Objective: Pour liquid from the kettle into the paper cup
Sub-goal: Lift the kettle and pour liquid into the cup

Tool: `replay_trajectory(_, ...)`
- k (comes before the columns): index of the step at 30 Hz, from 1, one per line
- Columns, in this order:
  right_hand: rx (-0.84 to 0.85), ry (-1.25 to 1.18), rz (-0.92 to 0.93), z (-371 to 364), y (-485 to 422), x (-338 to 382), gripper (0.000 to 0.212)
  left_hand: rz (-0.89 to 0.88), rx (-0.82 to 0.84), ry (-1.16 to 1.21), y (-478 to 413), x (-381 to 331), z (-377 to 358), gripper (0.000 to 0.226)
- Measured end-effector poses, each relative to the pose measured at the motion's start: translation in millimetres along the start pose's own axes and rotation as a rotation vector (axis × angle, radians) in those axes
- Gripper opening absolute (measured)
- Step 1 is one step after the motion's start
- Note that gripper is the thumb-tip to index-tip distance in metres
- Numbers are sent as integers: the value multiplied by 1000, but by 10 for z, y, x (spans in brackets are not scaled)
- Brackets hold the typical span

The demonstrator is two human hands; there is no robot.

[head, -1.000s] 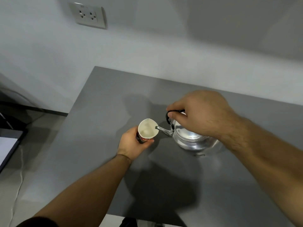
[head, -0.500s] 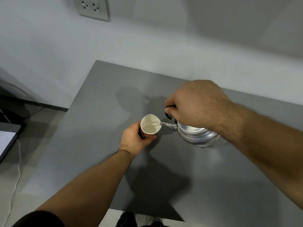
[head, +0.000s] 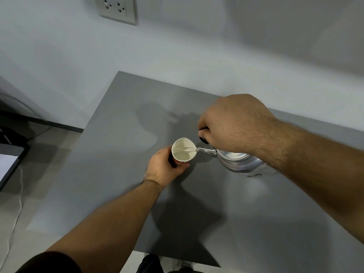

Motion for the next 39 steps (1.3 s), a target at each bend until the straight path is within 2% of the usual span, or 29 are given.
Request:
replay_trajectory(18, -55, 60, 5, -314, -237, -173, 31, -39, -16, 0, 23, -20, 12, 68)
replay_trajectory(24, -67, 51, 8, -348, -284, -243, 21, -34, -8, -13, 14, -26, 15, 69)
replay_trajectory(27, -47, 42, -13, -396, -312, -266, 8, -33, -7, -20, 13, -21, 15, 68)
replay_trajectory(29, -59, 39, -16, -470, -319, -300, 19, -34, -10, -16, 19, -19, 20, 66)
replay_trajectory(39, -92, 77, -13, -413, -297, -413, 15, -35, -1, -24, 19, -41, 31, 62)
Point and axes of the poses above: each hand's wrist, its own y-axis away from the middle knuckle, its own z-axis out of the back of the hand, x = y × z, the point moved 3 cm from there along -y, towards the middle knuckle, and after that the axes turned 3 degrees about x, right-handed, at the moved point
